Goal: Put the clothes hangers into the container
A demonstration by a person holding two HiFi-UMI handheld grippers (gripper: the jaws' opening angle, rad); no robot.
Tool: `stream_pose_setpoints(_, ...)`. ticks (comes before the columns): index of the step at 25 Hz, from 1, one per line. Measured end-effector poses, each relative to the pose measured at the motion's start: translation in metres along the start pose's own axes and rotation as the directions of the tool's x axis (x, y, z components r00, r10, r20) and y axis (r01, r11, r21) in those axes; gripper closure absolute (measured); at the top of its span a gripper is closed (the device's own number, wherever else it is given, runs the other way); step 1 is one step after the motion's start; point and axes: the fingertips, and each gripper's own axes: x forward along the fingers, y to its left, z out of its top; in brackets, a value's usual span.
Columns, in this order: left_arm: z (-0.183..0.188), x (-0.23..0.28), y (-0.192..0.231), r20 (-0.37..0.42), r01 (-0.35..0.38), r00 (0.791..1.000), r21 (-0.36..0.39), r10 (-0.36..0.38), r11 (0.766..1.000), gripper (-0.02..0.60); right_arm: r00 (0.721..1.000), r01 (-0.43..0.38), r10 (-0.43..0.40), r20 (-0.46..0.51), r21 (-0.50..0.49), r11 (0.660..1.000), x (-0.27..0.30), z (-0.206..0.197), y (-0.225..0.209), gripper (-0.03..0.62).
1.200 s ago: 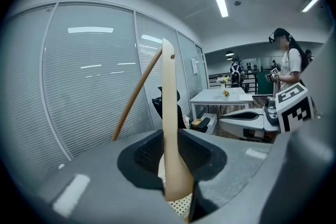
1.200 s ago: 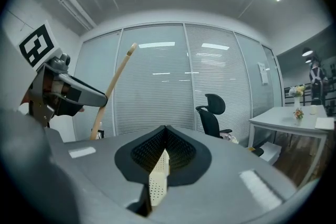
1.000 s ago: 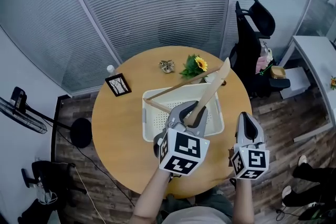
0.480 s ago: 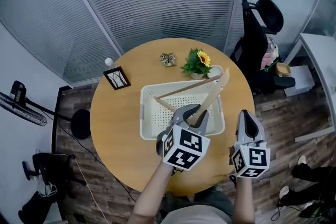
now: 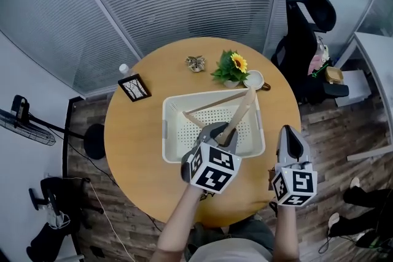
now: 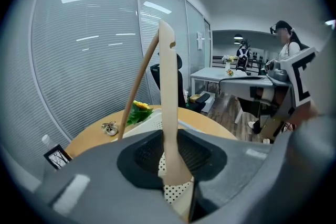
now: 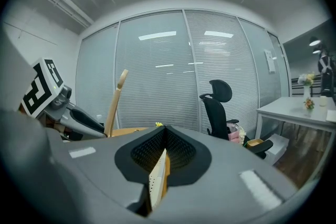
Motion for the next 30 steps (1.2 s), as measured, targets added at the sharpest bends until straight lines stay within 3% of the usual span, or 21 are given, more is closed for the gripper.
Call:
stream_pose_setpoints(12, -0.015, 0.007, 0.016, -0.044, 0.001, 0.999, -0.038, -0.003, 0.999, 0.49, 1.0, -0.005, 0.005, -0.017, 0.009, 1.0, 0.002, -0.008, 0.001, 0.572)
stream_pose_setpoints(22, -0.019, 0.028, 0.008, -0.094, 0.043, 0.995, -0.003, -0.043, 0.999, 0.489, 1.0, -0.008, 0.009, -0.022, 0.015, 1.0, 0.001, -0.012, 0.0, 0.572)
stream_pose_setpoints(30, -0.03, 0.06, -0.013, -0.181, 0.087, 0.98, 0.037, -0.079, 0.996, 0.5, 0.999, -0.006, 0.007, -0.034, 0.023, 1.0, 0.004, -0.018, -0.005, 0.571)
